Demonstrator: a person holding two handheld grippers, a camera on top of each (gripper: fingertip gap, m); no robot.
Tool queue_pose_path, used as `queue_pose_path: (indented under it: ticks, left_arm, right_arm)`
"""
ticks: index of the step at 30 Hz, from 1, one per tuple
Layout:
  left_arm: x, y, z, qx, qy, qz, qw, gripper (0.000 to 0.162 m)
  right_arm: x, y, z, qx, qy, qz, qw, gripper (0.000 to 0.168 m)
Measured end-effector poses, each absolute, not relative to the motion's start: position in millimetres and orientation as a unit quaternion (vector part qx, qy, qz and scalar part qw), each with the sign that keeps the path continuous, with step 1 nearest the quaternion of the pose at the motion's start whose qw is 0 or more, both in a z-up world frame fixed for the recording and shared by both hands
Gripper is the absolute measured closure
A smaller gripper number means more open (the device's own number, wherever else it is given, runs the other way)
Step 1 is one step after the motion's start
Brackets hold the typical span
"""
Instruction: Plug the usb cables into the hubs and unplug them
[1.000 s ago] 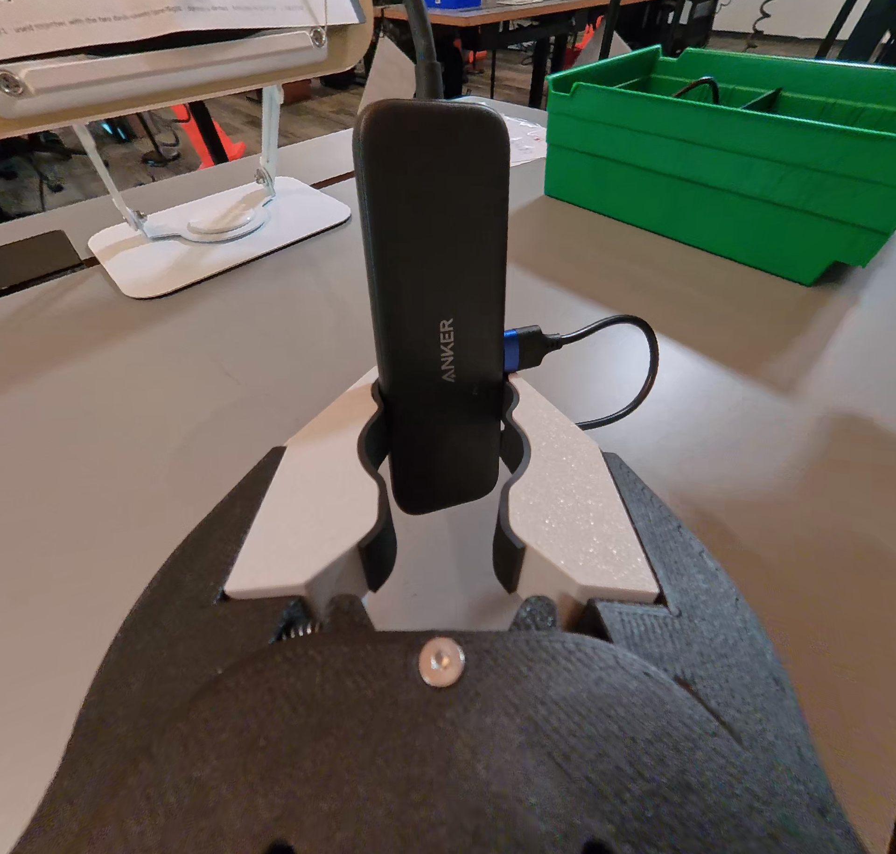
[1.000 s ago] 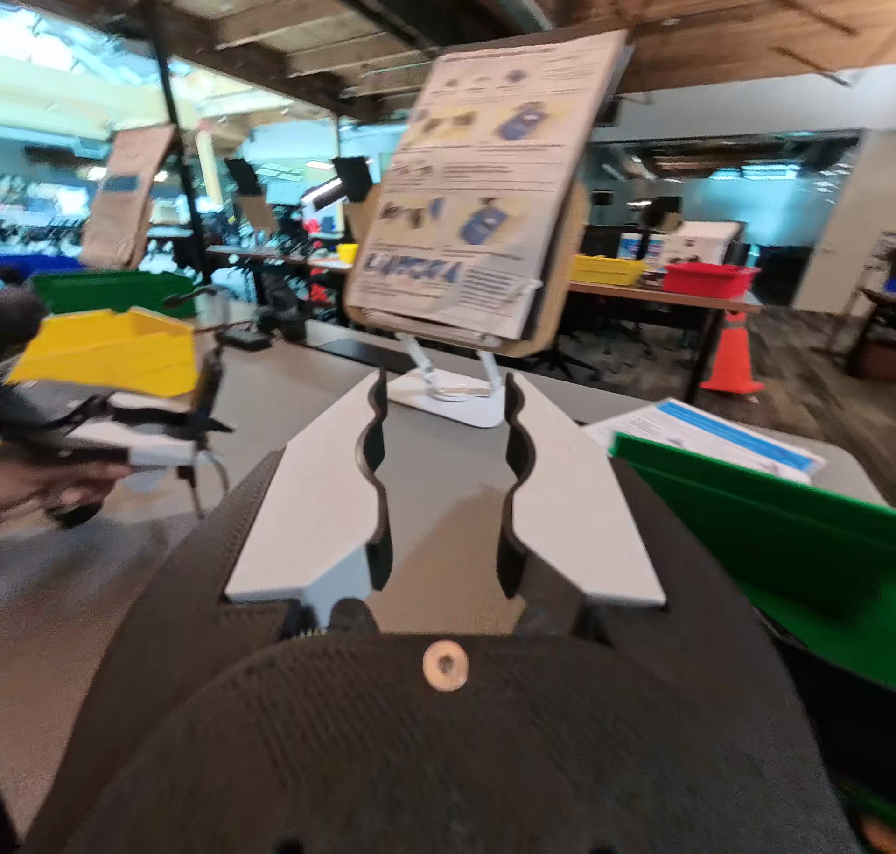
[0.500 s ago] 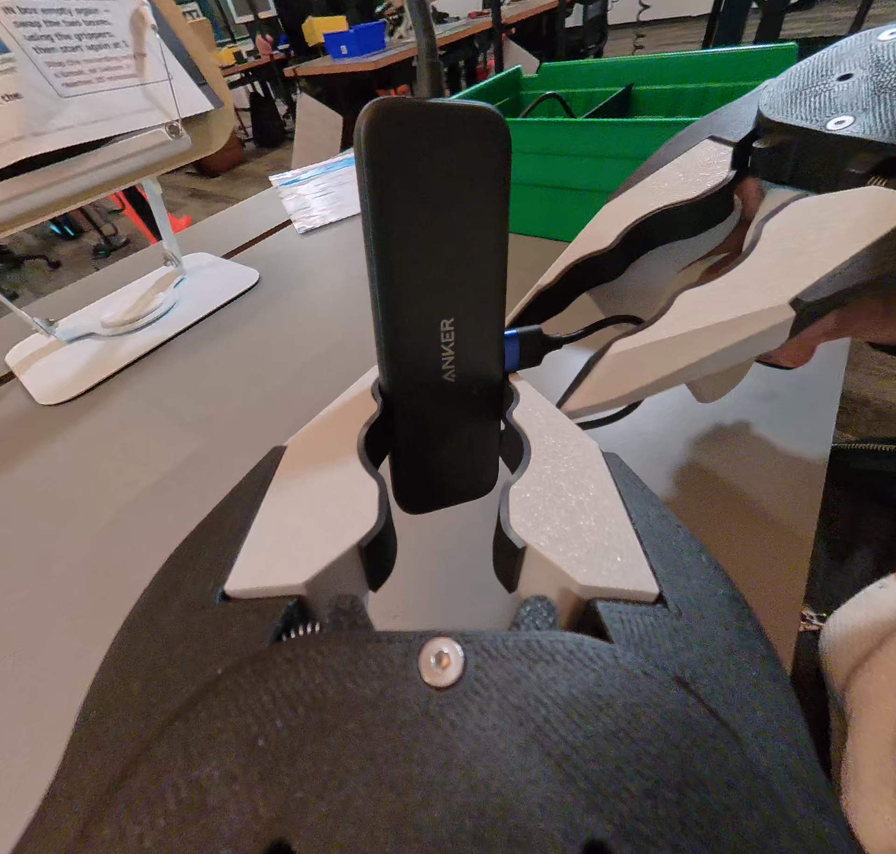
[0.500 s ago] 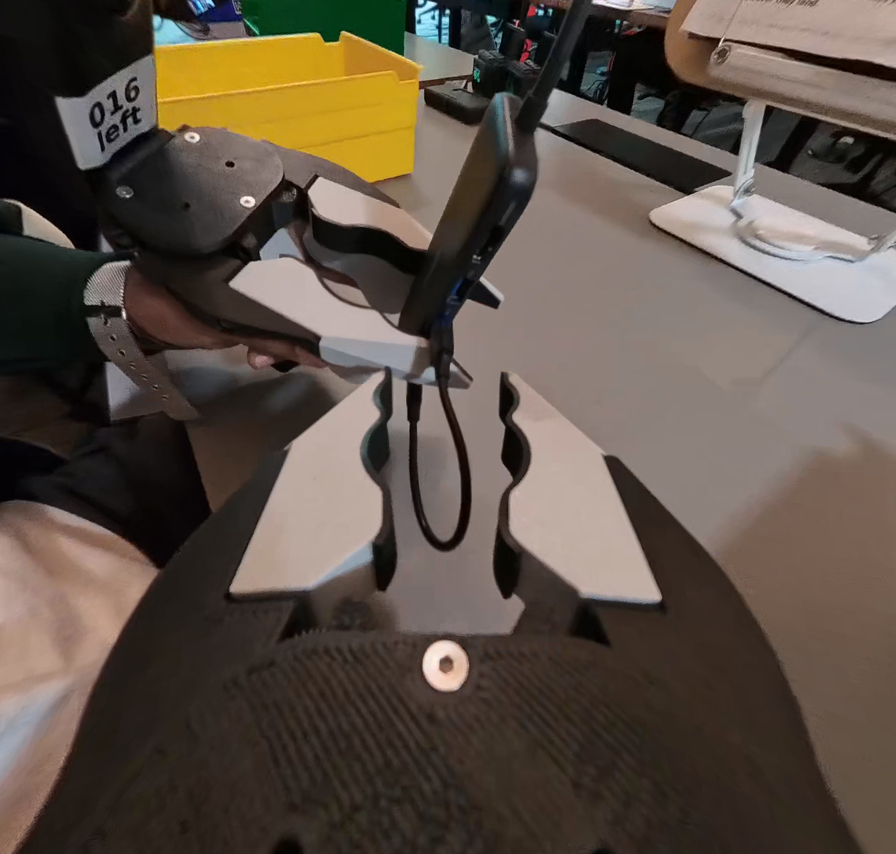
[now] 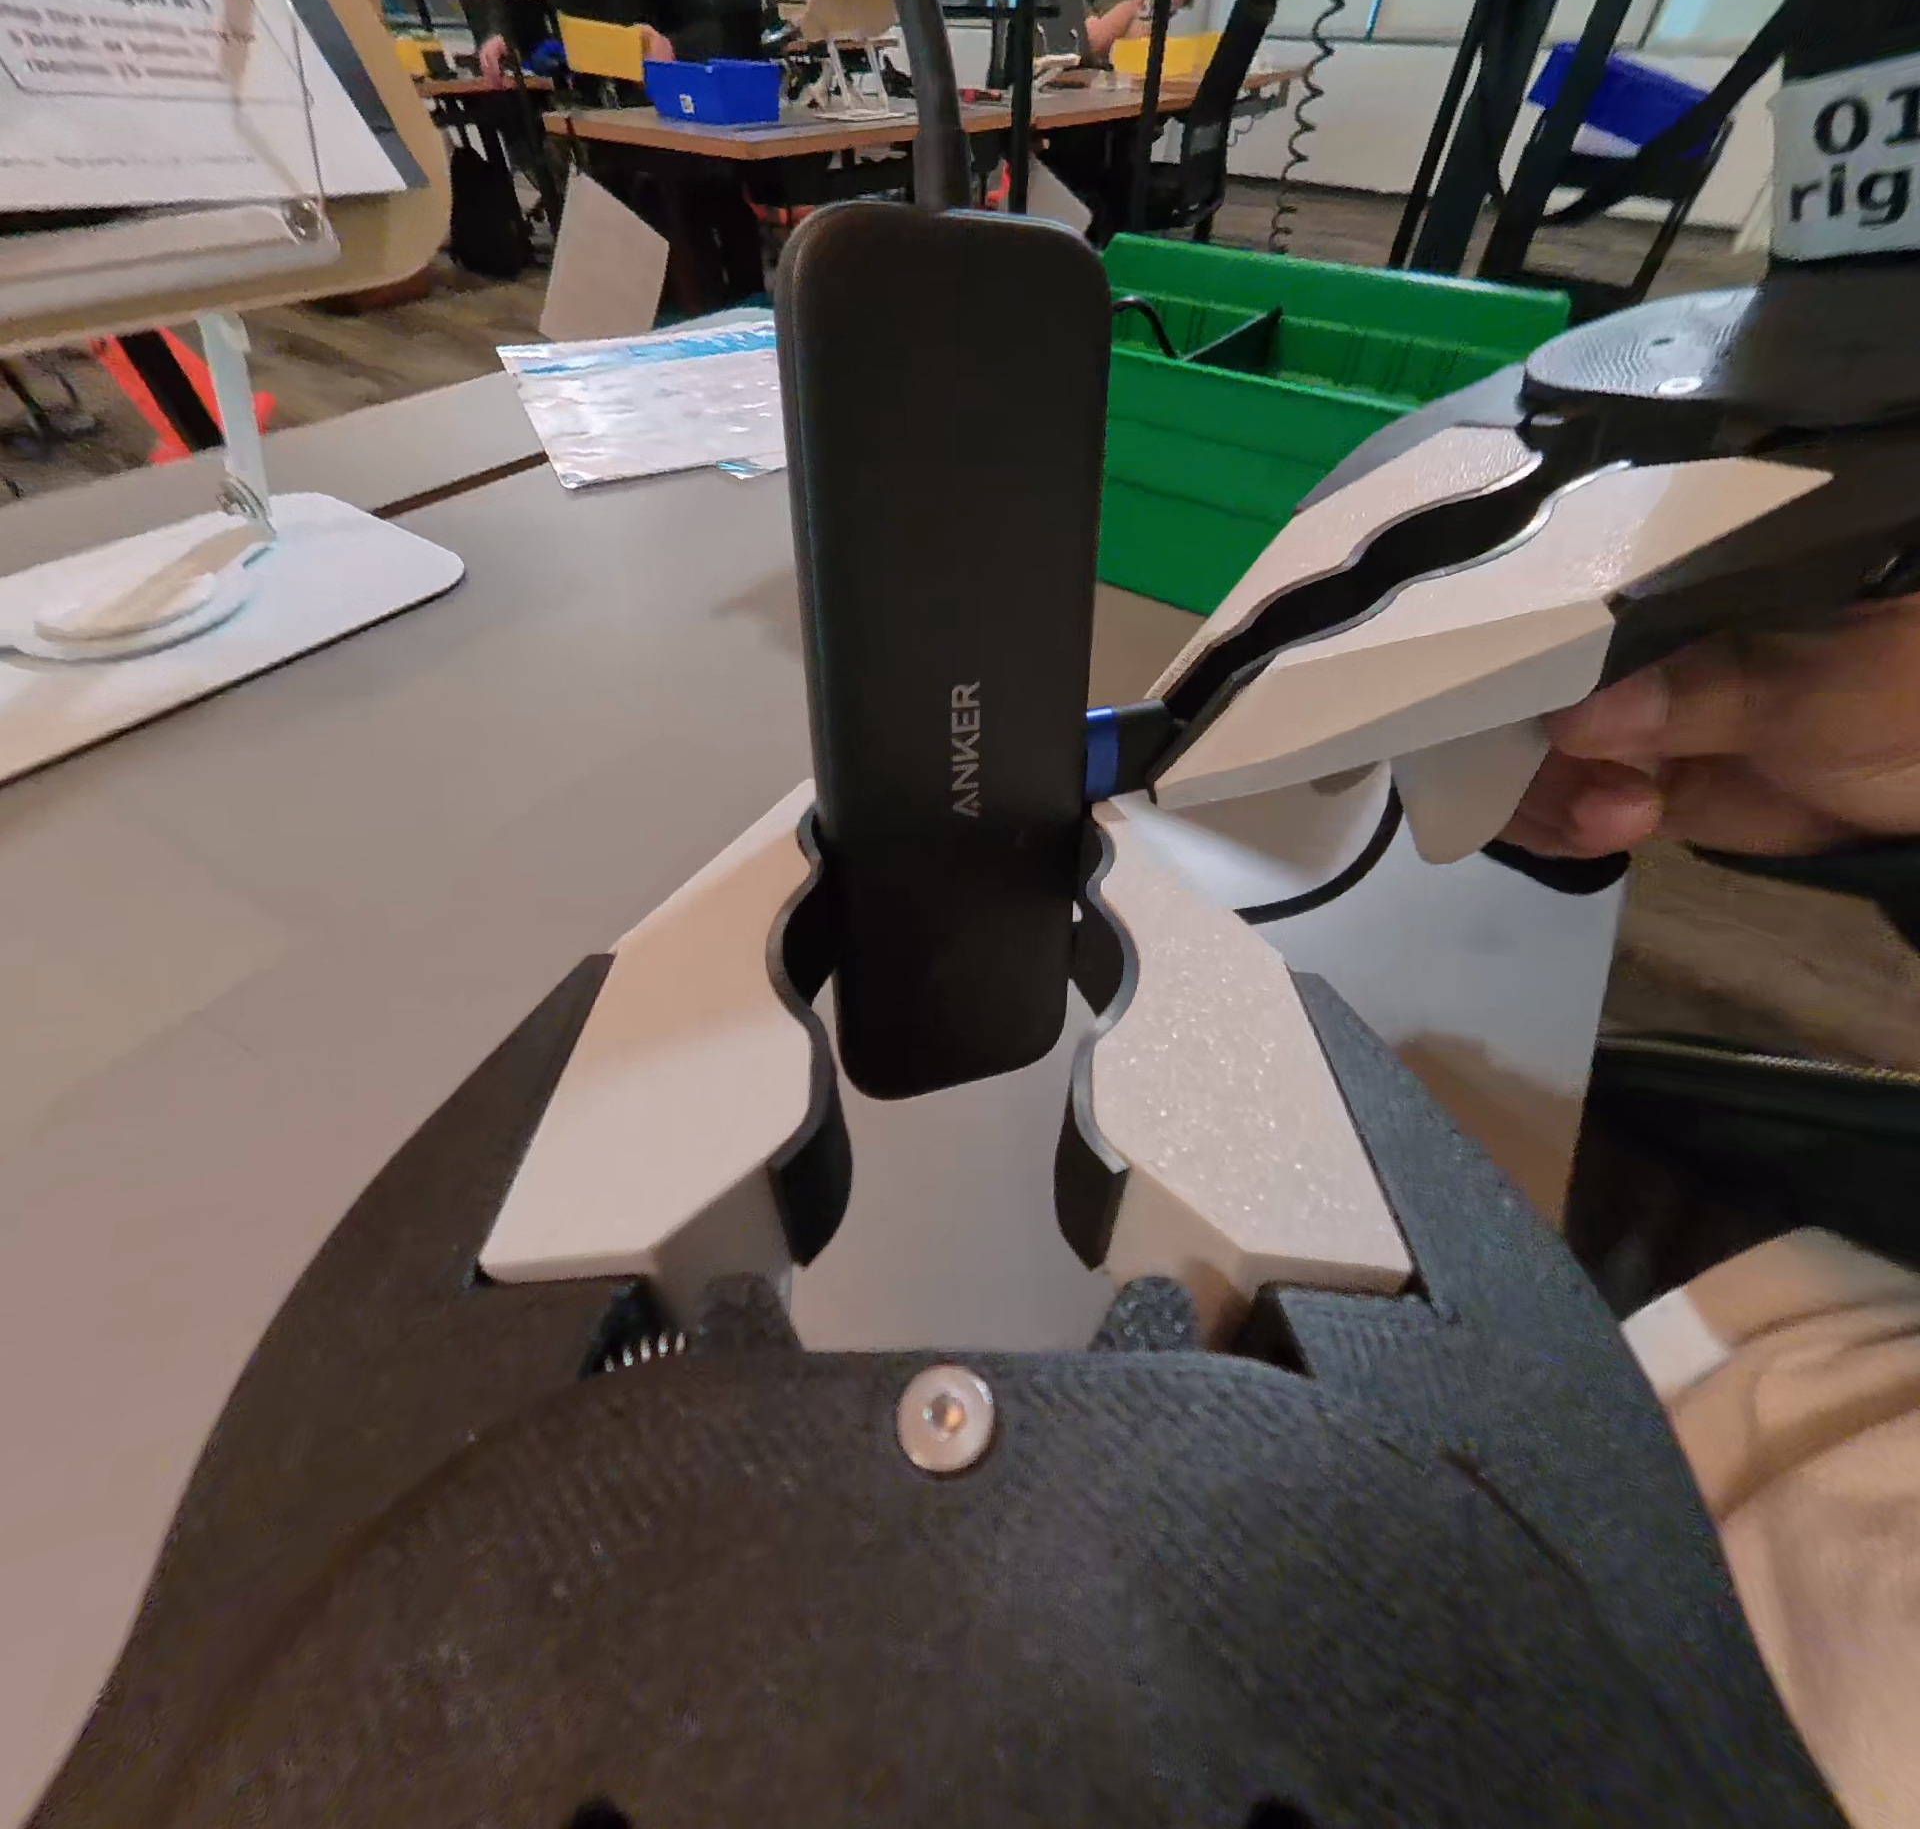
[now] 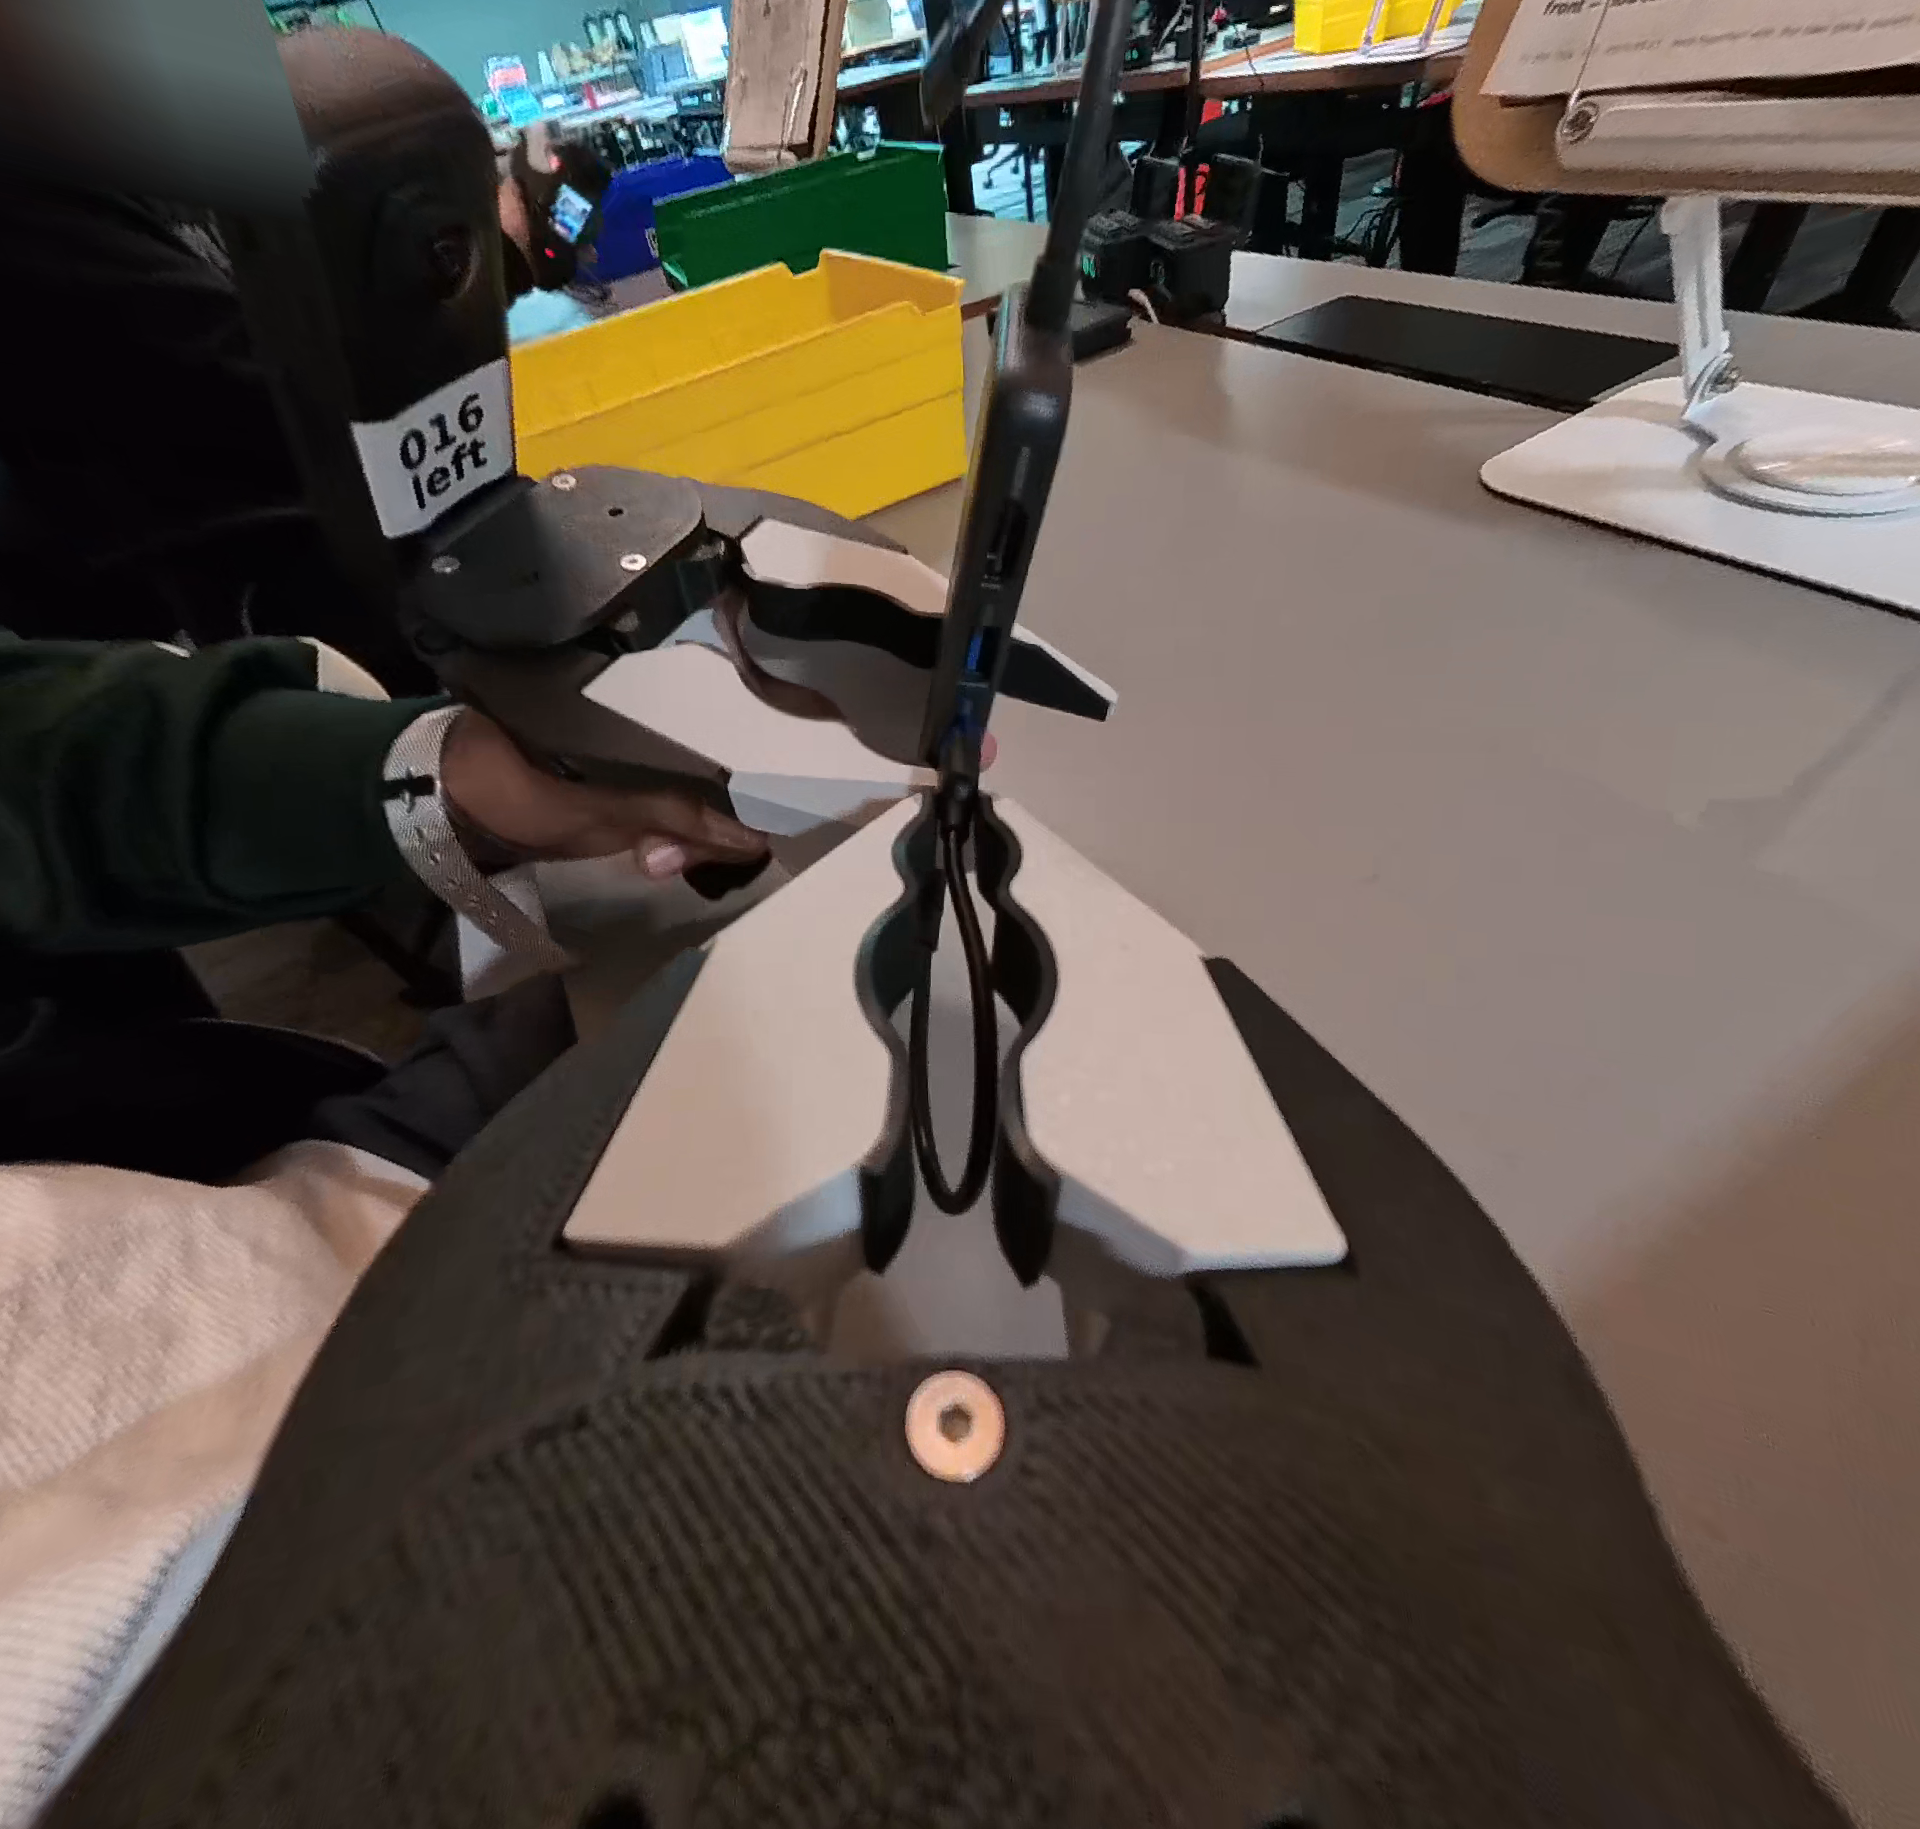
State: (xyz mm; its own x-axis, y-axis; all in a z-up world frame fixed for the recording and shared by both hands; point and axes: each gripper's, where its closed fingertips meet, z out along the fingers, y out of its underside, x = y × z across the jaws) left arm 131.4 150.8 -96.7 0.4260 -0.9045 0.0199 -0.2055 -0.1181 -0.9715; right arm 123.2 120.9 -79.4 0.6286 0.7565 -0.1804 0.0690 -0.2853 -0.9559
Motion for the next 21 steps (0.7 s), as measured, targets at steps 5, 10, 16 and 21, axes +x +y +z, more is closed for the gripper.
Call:
queue_pose_path:
  ticks: [5,10,16,21]
  left_arm:
    - [134.2,150.8,-94.2,-0.675,0.400,-0.355,0.508,0.120]
    - [133.7,148.4,-80.7,-0.667,0.395,-0.374,0.510,0.119]
    - [56.2,216.7,-56.9,-0.703,0.251,-0.383,0.545,0.119]
    - [63.8,213.9,-69.4,-0.713,0.261,-0.363,0.540,0.119]
  right_arm:
    - [126.5,121.2,-75.2,-0.738,-0.271,0.327,0.524,0.163]
    - [125.7,116.8,-59.8,-0.726,-0.278,0.312,0.547,0.164]
    - [162.5,113.7,-23.2,-0.695,-0.244,0.327,0.592,0.164]
    - [151.5,116.1,-40.4,-0.693,-0.245,0.354,0.578,0.164]
